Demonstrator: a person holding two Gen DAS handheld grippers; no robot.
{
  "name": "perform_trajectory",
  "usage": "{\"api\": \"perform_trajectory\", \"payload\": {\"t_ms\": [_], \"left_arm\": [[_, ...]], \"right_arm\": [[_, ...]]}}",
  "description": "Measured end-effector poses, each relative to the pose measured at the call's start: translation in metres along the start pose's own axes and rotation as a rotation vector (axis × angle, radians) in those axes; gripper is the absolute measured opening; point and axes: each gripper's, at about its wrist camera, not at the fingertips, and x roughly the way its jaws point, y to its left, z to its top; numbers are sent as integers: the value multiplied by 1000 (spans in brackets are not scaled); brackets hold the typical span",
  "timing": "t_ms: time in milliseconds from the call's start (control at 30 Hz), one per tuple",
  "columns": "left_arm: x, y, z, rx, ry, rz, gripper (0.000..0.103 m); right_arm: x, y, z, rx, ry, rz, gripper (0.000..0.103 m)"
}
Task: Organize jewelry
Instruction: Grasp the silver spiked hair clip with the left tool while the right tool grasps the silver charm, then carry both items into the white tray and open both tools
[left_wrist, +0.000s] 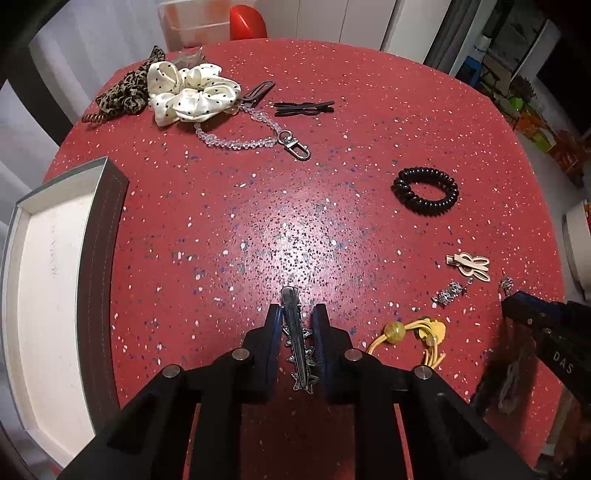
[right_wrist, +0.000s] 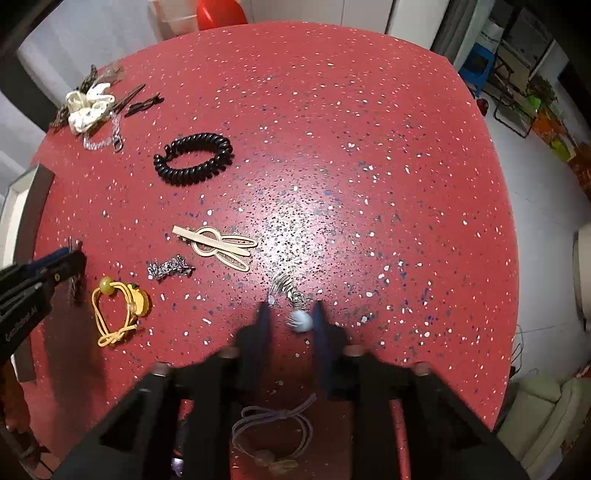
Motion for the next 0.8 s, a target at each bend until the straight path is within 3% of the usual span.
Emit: {"api": "perform_trajectory", "payload": {"t_ms": [400, 567, 800], "left_arm": [[-51, 11, -8, -25, -30, -48, 19], [-81, 13, -31, -53, -54, -37, 19], [-118, 41, -51, -140, -89, -5, 19]], "right_arm": [[-40, -50, -11, 133, -2, 149, 12], [-61, -40, -29, 119, -2, 185, 12], [-81, -10, -23, 56, -14, 245, 12]]}}
